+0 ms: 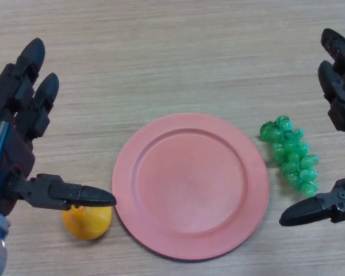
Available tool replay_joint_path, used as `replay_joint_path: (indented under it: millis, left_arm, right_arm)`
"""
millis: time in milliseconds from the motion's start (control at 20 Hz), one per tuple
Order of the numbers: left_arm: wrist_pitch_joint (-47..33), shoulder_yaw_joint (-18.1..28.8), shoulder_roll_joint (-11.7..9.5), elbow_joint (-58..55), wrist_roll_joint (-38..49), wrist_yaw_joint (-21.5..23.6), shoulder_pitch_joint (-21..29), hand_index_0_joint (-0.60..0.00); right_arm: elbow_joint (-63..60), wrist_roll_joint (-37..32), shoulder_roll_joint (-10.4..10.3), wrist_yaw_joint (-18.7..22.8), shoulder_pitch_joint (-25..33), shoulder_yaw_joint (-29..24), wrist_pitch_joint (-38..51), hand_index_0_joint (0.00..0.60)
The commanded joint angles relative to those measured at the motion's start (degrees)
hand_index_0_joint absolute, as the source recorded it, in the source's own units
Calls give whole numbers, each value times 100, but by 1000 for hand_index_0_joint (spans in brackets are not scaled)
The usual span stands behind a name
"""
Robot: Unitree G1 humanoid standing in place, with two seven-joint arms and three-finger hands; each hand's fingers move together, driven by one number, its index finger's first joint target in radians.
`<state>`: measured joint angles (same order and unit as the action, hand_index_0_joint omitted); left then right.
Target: Pick up the yellow pear and place it on the plate
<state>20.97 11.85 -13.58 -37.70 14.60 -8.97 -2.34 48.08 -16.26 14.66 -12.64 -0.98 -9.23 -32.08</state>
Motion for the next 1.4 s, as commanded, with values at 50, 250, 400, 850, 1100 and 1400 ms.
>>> replay_joint_path:
  millis: [50, 250, 400, 850, 1100, 1400]
  left_arm:
    - [-717, 202, -205, -321, -26, -42, 230, 0]
    - [-831, 220, -222, -244, -24, 54, 339, 0]
    - [-1011, 213, -255, -283, -184, 25, 326, 0]
    - [-2580, 683, 196, 264, -1218, -644, -787, 0]
    - [-4128, 958, 161, 1933, -1107, -382, -847, 0]
    - [-5137, 534, -89, 3872, -969, -417, -596, 0]
  right_arm:
    - [271, -30, 89, -95, 125, -200, 660, 0]
    - [188, 5, 125, -131, 196, -192, 747, 0]
    - [126, -21, 134, -107, 231, -192, 753, 0]
    - [-280, 230, 126, -155, 420, 120, 914, 0]
    - [-402, 150, 118, -208, 477, 168, 848, 0]
    - [-396, 183, 146, -164, 556, 179, 744, 0]
